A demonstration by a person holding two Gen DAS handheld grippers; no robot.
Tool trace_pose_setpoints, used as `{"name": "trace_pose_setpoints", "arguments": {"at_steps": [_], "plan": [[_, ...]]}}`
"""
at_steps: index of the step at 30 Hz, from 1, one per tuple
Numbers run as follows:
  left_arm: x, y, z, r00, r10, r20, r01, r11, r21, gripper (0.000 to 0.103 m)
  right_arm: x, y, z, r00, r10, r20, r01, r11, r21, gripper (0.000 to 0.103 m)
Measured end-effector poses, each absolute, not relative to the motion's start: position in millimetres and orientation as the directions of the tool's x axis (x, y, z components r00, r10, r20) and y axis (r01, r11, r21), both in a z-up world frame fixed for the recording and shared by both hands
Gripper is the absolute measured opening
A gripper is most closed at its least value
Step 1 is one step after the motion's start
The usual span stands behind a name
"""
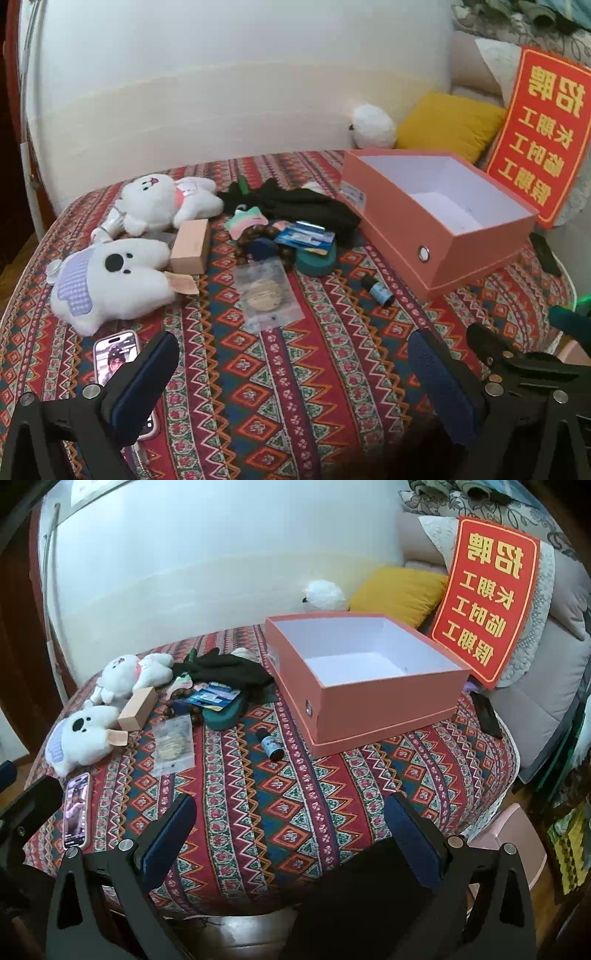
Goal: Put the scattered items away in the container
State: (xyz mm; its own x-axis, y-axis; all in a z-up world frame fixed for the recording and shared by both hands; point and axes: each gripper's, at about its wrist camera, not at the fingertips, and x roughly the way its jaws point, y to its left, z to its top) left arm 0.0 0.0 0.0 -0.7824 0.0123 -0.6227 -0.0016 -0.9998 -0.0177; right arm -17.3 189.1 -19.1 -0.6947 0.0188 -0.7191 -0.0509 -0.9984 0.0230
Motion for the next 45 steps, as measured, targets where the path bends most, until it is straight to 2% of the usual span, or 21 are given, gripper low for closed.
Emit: {"name": "trace_pose_setpoints", "arguments": {"at_steps": [3, 7, 17, 45], "plan": [[-1.0, 2.2, 0.3, -0.776, 0.016, -0.63, -0.002, -1.0, -0.024, 0.102, -17.7, 187.0, -18.5, -0.7, 0.022, -0.713, -0.048, -0.999, 0.017, 0.103], [2.1, -15.7, 3.5, -0.78, 0.062, -0.622, 0.009, -0.994, -0.11, 0.102, -18.2, 184.2, -17.7, -0.708, 0.026, -0.706, -0.044, -0.999, 0.008, 0.103], [2.0, -5.3, 10.3, -0.792, 0.008, -0.61, 0.023, -0.999, -0.042, 0.102, -16.4, 184.8, -16.6, -0.709, 0.004, -0.705, -0.023, -1.0, 0.018, 0.103], [6.1, -5.8, 10.4, -0.8, 0.022, -0.6, 0.013, -0.999, -0.053, 0.102, -14.8, 183.3, -12.1, -0.711, -0.002, -0.703, -0.014, -1.0, 0.017, 0.103]]}}
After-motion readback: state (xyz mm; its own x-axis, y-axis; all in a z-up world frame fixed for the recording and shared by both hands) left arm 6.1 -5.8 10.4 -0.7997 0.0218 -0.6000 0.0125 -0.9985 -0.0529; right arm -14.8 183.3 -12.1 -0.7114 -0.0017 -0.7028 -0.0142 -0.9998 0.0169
